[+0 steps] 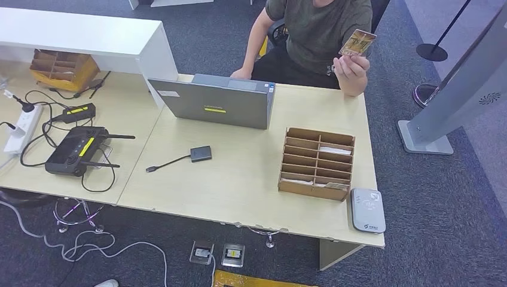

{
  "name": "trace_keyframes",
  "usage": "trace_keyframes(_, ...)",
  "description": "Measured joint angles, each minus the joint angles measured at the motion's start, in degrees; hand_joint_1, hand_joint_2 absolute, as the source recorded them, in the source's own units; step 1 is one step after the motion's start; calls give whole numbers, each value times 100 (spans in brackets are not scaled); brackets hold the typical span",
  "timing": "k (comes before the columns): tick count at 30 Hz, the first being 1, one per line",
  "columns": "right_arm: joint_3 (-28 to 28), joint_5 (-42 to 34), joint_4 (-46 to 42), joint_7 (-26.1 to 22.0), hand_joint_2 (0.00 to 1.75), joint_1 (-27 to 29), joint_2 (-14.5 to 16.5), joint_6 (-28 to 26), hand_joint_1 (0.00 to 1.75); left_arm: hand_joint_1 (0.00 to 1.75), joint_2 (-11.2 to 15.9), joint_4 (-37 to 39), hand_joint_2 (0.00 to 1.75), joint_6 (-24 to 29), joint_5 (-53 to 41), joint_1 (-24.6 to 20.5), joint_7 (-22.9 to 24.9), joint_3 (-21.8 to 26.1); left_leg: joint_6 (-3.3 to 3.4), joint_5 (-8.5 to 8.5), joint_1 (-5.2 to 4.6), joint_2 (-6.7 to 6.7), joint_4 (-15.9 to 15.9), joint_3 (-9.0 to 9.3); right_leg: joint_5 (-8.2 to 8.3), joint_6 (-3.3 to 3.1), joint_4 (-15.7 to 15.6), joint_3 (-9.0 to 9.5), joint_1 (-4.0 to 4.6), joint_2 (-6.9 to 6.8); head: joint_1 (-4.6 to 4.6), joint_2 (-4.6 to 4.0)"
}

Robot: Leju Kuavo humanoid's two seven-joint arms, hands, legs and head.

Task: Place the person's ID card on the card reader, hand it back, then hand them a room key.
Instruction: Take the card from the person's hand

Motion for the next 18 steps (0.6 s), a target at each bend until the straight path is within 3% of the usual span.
trace_keyframes(8, 26, 180, -978, -7, 0, -40, -5, 5, 0, 0, -7, 0, 0, -1, -3, -5, -18, 0, 0, -1, 0, 12, 1, 4, 2, 0, -1, -1, 0, 11, -1, -1)
trace_keyframes(12, 40, 306, -1236, -20, 175, -39, -6, 9, 0, 0, -16, 1, 0, -1, -7, -11, -33, 0, 2, -5, 0, 12, 1, 3, 2, 0, 0, -1, 0, 11, -1, -2)
trace_keyframes(18, 506, 931, -1607, 403, 175, 107, -231, 87, 0, 0, -22, 0, 0, -6, -74, -29, -48, 0, 1, -9, 1, 16, 0, 0, 2, 0, 0, -1, 1, 15, 0, -2)
